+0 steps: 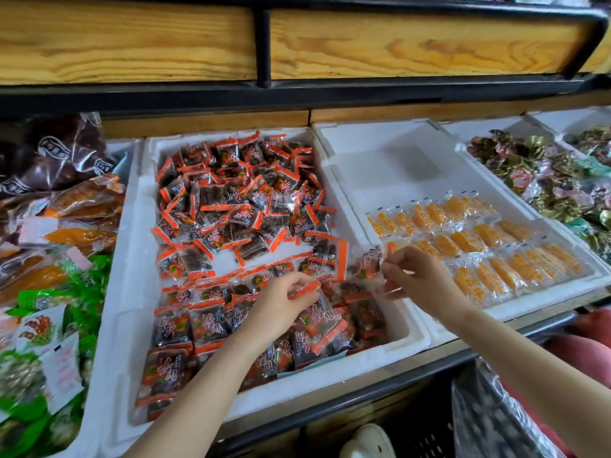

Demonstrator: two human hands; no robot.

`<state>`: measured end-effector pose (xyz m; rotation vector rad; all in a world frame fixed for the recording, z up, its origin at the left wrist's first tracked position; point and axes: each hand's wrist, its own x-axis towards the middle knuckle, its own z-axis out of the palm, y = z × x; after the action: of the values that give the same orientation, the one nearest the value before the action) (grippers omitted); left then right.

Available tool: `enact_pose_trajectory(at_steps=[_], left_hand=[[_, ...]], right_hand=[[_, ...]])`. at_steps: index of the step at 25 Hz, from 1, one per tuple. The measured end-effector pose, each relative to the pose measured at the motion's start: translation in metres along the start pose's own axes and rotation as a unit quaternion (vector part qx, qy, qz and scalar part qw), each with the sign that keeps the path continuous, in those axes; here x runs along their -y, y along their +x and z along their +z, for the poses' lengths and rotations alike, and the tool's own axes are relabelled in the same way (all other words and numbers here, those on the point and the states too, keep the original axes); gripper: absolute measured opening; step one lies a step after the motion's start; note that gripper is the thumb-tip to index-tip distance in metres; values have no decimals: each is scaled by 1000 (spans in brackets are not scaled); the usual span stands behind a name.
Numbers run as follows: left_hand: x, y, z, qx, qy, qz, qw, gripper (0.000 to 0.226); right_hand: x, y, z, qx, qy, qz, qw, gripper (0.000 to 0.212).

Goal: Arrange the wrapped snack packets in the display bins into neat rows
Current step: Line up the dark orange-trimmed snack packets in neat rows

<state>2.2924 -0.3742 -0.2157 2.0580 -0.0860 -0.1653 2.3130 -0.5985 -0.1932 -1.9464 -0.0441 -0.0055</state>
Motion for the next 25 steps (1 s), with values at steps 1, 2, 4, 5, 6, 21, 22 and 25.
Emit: enact_pose_trajectory(at_steps=[1, 2, 4, 5, 6, 21, 22, 25], left_hand=[[-3, -2, 2, 0, -33, -6, 999, 22], [-7, -4, 4, 7, -61, -11, 998, 26], [-13, -6, 8, 28, -98, -16, 995, 30], [-15, -6, 9, 38, -103, -17, 994, 29], [-16, -7, 10, 46, -98, -17, 994, 26], [-3, 21, 21, -52, 45, 64, 996, 13], [-1, 23, 25, -35, 59, 62, 996, 11], [3, 32, 39, 19, 99, 50, 994, 7]], right_hand=[[-1, -5, 3, 6, 76, 38, 996, 15], [-2, -12, 6, 26, 109, 63, 992, 16], [-8, -27, 14, 94, 93, 80, 988, 18], [-11, -34, 15, 134, 56, 76, 986, 18], [-15, -38, 16, 168, -1, 66, 984, 18], [5, 12, -3, 132, -271, -82, 950, 21], [4, 18, 1, 157, -297, -79, 939, 23], [-3, 28, 15, 226, -333, -83, 912, 19]])
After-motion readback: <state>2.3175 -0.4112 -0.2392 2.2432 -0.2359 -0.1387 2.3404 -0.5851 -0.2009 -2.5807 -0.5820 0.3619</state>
